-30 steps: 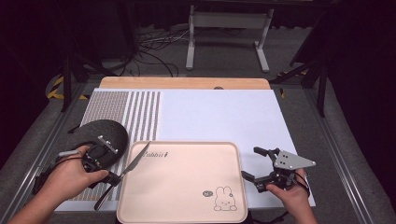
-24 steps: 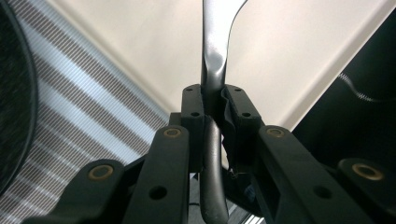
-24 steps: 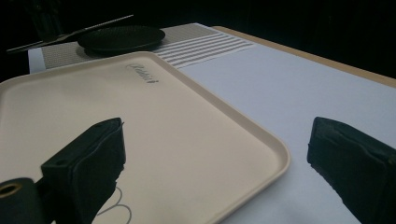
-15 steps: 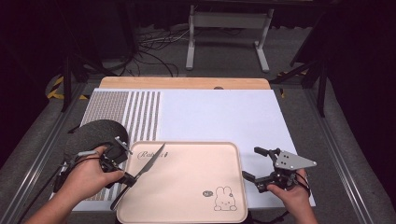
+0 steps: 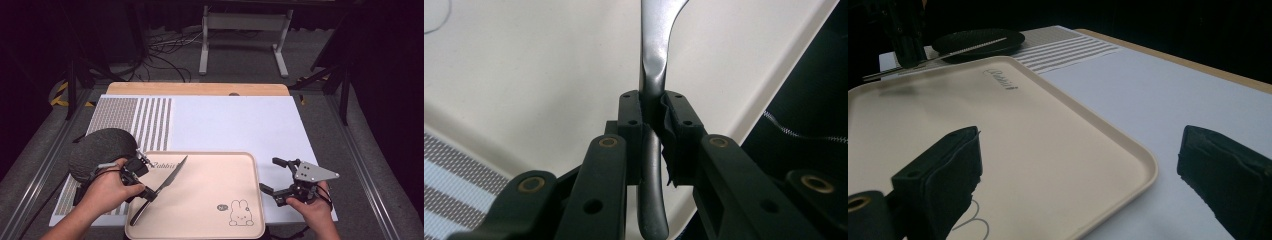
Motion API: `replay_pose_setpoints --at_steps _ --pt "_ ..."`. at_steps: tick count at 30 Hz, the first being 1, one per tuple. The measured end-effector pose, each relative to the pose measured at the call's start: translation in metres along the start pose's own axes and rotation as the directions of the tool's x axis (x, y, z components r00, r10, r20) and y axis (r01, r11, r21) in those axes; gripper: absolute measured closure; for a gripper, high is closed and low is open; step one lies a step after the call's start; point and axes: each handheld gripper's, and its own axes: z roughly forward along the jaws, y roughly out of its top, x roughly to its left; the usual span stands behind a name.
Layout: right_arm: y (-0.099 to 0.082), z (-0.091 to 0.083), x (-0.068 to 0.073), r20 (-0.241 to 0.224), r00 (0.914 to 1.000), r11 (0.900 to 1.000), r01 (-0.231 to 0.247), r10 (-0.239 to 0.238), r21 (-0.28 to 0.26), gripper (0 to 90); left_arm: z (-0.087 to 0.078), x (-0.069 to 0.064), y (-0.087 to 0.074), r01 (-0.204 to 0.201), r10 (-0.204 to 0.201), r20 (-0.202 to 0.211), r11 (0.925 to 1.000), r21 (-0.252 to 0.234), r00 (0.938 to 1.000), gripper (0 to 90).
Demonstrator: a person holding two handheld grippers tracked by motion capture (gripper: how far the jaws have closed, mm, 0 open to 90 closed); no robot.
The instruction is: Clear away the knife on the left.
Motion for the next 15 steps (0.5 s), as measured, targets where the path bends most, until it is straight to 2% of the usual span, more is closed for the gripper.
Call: replay_pose_setpoints --at_steps 1,8,15 --pt "0.0 0.0 0.0 0.0 1.0 1.0 0.0 0.0 -0.001 5.2 0.002 0.0 0.0 0.01 -0.01 0.005 1.0 0.001 0.9999 80.2" --pt "0.0 0.0 0.0 0.0 1.0 1.0 0.0 0.0 0.0 5.1 0.008 0.0 0.003 0.004 -0.004 0.016 1.0 0.008 0.9999 80.2" --pt "0.0 -0.001 0.0 0.0 1.0 1.0 -0.001 0.001 -0.002 5.1 0.016 0.002 0.002 0.025 -0.025 0.017 0.9996 0.015 0.9995 80.1"
